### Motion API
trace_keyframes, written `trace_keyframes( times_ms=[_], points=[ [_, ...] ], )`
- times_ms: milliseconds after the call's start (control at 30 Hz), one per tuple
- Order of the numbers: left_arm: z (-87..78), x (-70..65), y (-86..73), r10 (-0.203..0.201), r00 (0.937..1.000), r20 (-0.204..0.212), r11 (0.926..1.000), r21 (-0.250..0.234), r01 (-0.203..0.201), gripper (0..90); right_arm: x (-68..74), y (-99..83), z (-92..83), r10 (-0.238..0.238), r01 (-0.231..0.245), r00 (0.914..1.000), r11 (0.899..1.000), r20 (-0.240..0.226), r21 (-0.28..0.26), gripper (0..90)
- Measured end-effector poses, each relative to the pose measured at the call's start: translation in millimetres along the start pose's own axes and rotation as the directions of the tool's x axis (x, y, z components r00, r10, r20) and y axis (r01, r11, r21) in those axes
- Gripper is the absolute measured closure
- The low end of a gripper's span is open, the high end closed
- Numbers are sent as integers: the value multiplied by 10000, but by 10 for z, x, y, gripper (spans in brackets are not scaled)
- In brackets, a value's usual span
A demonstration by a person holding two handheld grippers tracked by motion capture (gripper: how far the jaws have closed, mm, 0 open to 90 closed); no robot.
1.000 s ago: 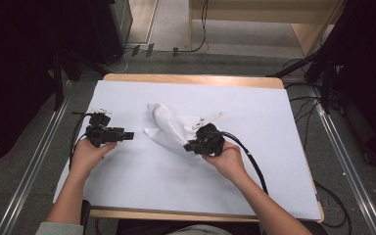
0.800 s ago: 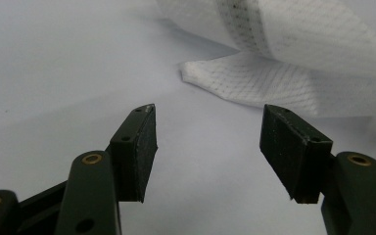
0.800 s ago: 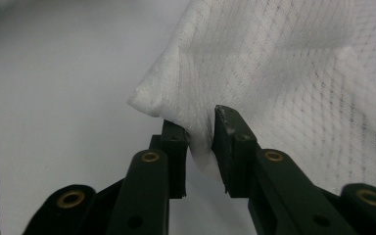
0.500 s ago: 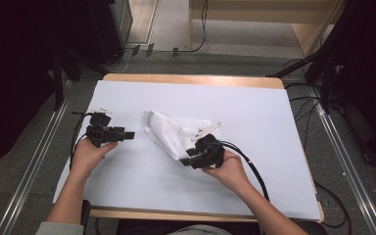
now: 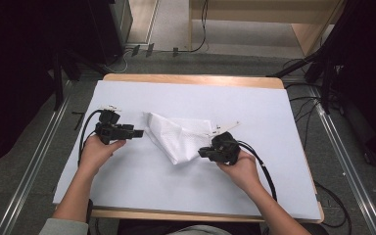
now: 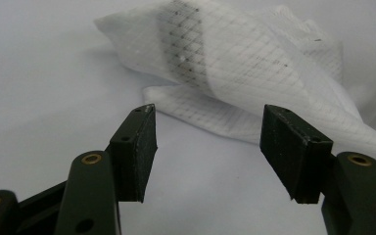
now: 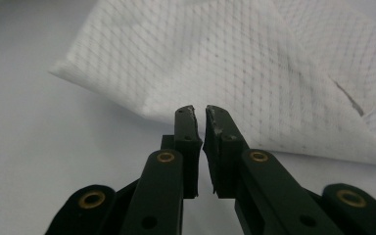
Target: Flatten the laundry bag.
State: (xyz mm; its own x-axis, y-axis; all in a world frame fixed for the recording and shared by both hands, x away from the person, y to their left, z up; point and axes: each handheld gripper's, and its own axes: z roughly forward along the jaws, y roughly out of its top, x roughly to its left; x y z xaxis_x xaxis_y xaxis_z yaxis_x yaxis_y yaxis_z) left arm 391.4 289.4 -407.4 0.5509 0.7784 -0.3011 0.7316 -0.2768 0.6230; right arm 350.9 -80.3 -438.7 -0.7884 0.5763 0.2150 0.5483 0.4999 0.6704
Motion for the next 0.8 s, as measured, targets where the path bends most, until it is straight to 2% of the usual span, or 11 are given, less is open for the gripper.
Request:
trace_keyframes(
  times_ms=[100, 233, 400, 467, 567, 667, 800],
  points=[
    [66, -30, 44, 49, 9999, 139, 10000, 52, -50, 388, -23, -40, 71, 221, -222, 9998, 9994, 12, 261, 888],
    [177, -75, 120, 94, 9998, 171, 9998, 187, -97, 374, -33, -73, 143, 236, -243, 9995, 9990, 216, 370, 895],
    [275, -74, 184, -112, 9992, 388, 9999, 97, 108, 346, -86, -93, 208, 299, -317, 9986, 9987, 445, 392, 895],
    [287, -36, 207, -107, 9995, 303, 9999, 79, 105, 324, -117, -99, 240, 368, -390, 9978, 9984, 546, 401, 895],
    [292, 40, 234, -307, 9989, 353, 9994, -116, 311, 288, -160, -92, 268, 354, -374, 9974, 9988, 625, 321, 896],
    [299, 115, 258, -344, 9993, 130, 9992, -217, 347, 273, -209, -68, 279, 358, -378, 9959, 9990, 836, 228, 896],
    [312, 245, 270, -825, 9966, 16, 9954, -483, 825, 267, -290, -31, 296, 378, -392, 9939, 9992, 1038, 113, 898]
  ],
)
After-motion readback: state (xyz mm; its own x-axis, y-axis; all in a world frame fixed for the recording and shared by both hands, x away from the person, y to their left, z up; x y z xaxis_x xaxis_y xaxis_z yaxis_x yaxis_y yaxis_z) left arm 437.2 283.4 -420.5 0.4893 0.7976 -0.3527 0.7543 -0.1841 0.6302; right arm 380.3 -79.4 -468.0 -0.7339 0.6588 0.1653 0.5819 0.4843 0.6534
